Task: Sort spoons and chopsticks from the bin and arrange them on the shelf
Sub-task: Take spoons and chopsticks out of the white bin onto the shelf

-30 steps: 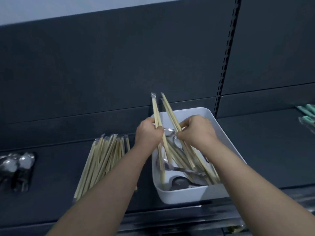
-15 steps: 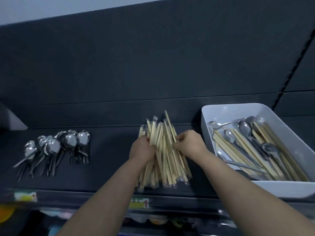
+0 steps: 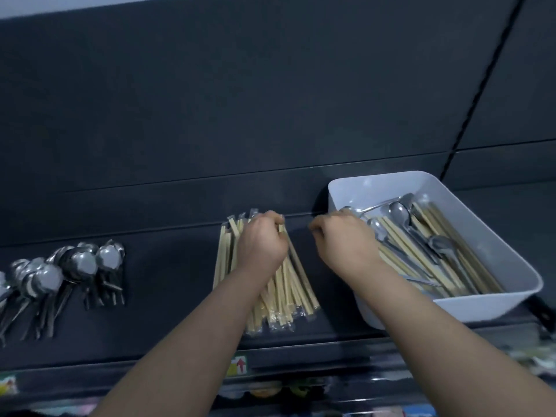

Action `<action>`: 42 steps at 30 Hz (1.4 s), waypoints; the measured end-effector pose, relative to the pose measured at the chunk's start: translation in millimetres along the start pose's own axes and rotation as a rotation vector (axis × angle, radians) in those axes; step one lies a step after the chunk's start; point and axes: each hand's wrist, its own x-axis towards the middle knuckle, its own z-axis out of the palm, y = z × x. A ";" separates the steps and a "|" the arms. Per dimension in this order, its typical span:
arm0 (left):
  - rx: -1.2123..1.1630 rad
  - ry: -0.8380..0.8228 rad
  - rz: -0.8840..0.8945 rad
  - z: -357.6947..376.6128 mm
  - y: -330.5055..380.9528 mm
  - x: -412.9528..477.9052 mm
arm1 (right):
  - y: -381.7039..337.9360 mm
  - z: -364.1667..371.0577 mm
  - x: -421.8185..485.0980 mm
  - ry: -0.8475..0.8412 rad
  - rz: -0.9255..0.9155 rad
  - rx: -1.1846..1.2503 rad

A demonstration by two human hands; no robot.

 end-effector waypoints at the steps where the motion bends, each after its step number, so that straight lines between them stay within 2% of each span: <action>1: -0.014 -0.013 0.033 5.2 14.1 1.9 | 12.0 -5.8 -1.8 0.016 0.019 -0.009; 4: -0.071 -0.038 0.121 24.8 57.7 4.7 | 57.3 -19.3 -10.0 -0.027 0.119 -0.023; 8: -0.081 -0.122 0.182 56.5 103.7 4.8 | 118.0 -26.8 -24.5 -0.242 0.264 -0.007; 13: 0.284 -0.127 0.233 87.4 119.0 3.4 | 152.2 -20.6 -34.0 -0.498 0.244 0.002; 16: 0.413 -0.089 0.256 95.8 118.5 1.5 | 157.8 -10.9 -33.1 -0.605 0.217 -0.029; 20: 0.460 -0.042 0.247 97.6 127.1 0.2 | 167.1 -6.4 -28.9 -0.640 0.175 -0.002; 24: 0.510 0.039 0.253 101.3 140.9 -0.7 | 191.0 -19.8 -22.8 -0.614 0.275 0.127; 26: 0.435 -0.018 0.180 107.5 147.0 -0.3 | 204.6 -27.1 -19.2 -0.558 0.328 0.131; 32: 0.342 -0.406 -0.077 141.7 175.7 -3.4 | 213.9 -34.4 -11.7 -0.461 0.340 0.187; 42: 0.278 -0.442 -0.233 148.4 173.4 -0.7 | 220.2 -14.7 -22.6 -0.483 0.302 0.353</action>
